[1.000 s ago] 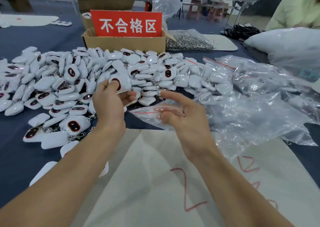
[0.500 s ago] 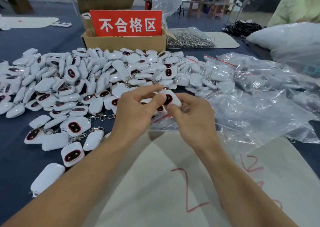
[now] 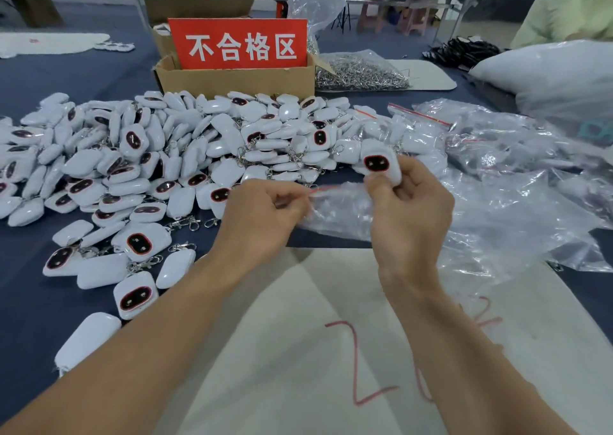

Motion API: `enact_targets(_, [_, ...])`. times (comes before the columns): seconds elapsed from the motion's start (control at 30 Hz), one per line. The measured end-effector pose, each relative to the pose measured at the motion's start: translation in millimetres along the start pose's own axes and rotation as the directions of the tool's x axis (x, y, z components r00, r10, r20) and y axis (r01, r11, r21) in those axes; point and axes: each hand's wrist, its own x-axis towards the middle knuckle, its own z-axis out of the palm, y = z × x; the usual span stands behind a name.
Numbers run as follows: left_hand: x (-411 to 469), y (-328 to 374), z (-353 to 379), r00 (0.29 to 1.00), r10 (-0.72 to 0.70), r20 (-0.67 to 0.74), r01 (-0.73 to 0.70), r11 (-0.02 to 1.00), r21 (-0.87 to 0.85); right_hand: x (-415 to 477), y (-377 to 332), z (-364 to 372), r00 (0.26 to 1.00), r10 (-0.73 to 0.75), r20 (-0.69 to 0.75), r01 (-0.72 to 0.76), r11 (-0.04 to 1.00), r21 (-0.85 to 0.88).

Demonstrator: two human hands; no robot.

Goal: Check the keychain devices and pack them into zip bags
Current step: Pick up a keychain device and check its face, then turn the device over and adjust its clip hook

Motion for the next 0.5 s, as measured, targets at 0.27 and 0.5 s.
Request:
enact_targets(0.27, [21.7, -1.3, -52.7, 0.678, 0.232, -0.697, -0.213, 0.97, 0.116, -21.1, -9.0, 5.6, 0.945, -0.043, 0.324, 0.055, 0.998, -0.028])
enact_targets(0.5, [0.4, -3.0, -16.1, 0.856, 0.517, 0.019, -0.449, 0.723, 0.526, -19.7, -2.0, 11.6, 0.82, 0.374, 0.432, -0.391, 0.919, -0.054])
